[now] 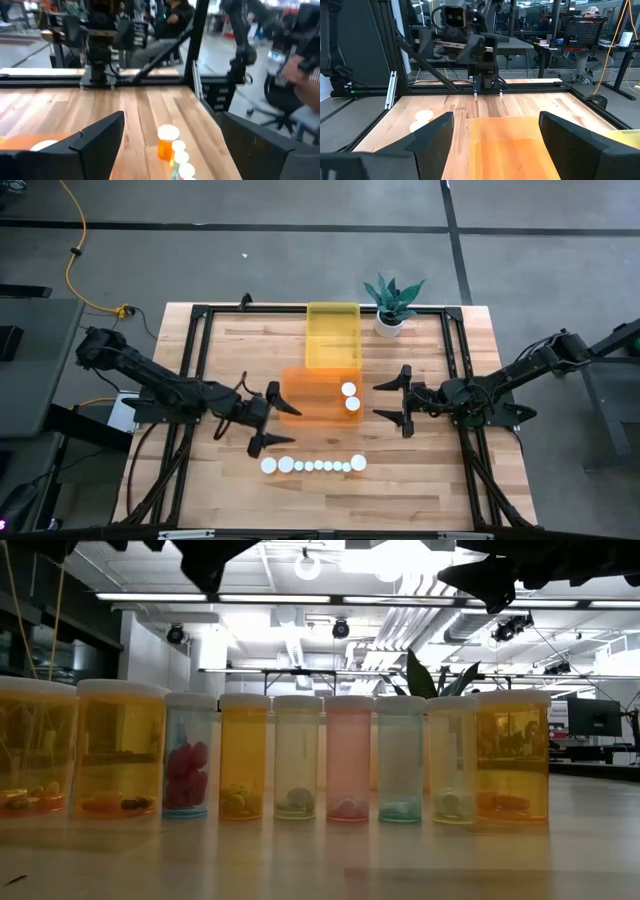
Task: Pick and place medicine bottles into bin by pill shape (circle, oval)
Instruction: Put the big orange pill bottle into the orange bin
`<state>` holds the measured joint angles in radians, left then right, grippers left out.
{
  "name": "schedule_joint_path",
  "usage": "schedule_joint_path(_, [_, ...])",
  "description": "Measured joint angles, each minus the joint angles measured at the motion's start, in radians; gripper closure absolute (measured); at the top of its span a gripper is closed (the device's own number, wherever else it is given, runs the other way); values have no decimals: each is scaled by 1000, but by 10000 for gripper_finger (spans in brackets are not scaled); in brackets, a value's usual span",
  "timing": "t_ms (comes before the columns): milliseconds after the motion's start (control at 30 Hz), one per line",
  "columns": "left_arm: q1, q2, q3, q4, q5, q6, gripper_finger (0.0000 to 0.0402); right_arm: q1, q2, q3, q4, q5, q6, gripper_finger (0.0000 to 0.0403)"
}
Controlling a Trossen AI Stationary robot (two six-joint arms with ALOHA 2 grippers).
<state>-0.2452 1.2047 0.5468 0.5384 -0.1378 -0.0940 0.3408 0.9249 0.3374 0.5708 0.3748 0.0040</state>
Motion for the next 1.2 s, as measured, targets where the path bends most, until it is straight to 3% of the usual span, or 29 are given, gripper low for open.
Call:
schedule_joint_path(267, [-69,79,142,-172,-6,34,82,0,0,0,-15,0,23,116])
schedule_joint_path(567, [-181,131,266,-361,-90,106,82,0,0,0,-16,0,23,116])
schedule_joint_path(1200, [-295,132,268,-513,-90,-87,82,0,0,0,-16,0,22,116])
